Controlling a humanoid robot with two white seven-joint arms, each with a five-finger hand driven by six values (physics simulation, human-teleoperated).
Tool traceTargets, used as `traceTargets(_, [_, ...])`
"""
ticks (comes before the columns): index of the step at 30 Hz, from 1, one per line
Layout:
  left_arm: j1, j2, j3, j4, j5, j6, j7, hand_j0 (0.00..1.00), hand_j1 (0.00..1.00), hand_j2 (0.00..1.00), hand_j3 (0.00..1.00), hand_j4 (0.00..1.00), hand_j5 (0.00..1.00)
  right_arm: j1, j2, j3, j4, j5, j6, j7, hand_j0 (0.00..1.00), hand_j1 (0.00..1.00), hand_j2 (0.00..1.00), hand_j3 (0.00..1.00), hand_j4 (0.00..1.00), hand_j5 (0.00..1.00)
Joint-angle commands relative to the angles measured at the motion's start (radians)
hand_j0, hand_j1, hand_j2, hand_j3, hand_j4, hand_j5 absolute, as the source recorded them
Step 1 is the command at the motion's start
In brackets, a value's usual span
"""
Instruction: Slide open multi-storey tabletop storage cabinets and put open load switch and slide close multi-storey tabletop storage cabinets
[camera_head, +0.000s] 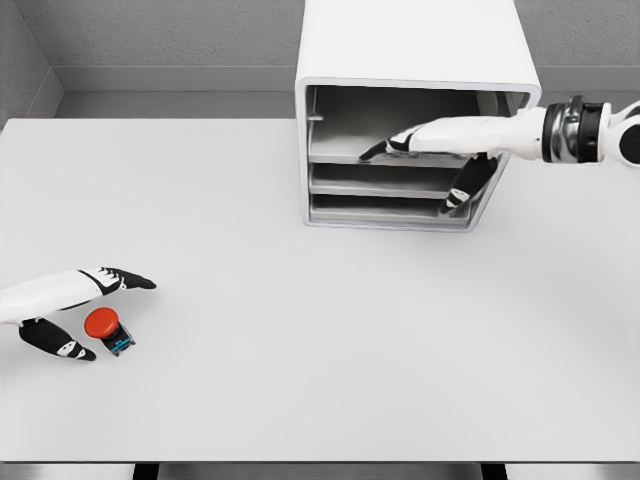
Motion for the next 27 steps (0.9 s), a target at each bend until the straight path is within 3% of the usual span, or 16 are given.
traceTargets(1, [0.000,0.002,0.001,-0.001,0.007,0.002,0.000,1.00,1.00,1.00,1.00,1.00,1.00,0.000,0.006,0.003,0.040,-0.006,0.001,0.000,1.00,1.00,1.00,1.00,1.00,1.00])
traceTargets(12, [0.009,0.010,0.001,-0.027,0.007,0.002,0.002,1.00,1.00,1.00,1.00,1.00,1.00,-0.026,0.018,0.022,0.029,-0.032,-0.001,0.000,1.00,1.00,1.00,1.00,1.00,1.00])
traceTargets(17, [0.012,0.008,0.001,-0.042,0.007,0.002,0.002,1.00,1.00,1.00,1.00,1.00,1.00,-0.028,0.000,0.020,-0.066,-0.038,-0.002,0.000,1.00,1.00,1.00,1.00,1.00,1.00])
traceTargets(22, [0.012,0.010,0.001,-0.038,0.007,0.002,0.002,0.99,0.99,0.99,0.99,0.99,0.99,-0.028,-0.005,0.020,-0.075,-0.038,-0.004,0.000,1.00,1.00,1.00,1.00,1.00,1.00])
traceTargets(26, [0.012,0.010,0.001,-0.033,0.000,0.002,0.000,0.57,0.57,0.57,0.57,0.57,0.57,-0.026,0.004,0.020,-0.038,-0.047,0.006,0.000,1.00,1.00,1.00,1.00,1.00,1.00])
traceTargets(27, [0.012,0.010,0.001,-0.030,-0.005,0.002,0.000,0.55,0.55,0.55,0.55,0.55,0.55,-0.025,0.004,0.022,-0.029,-0.047,0.006,0.000,1.00,1.00,1.00,1.00,1.00,1.00])
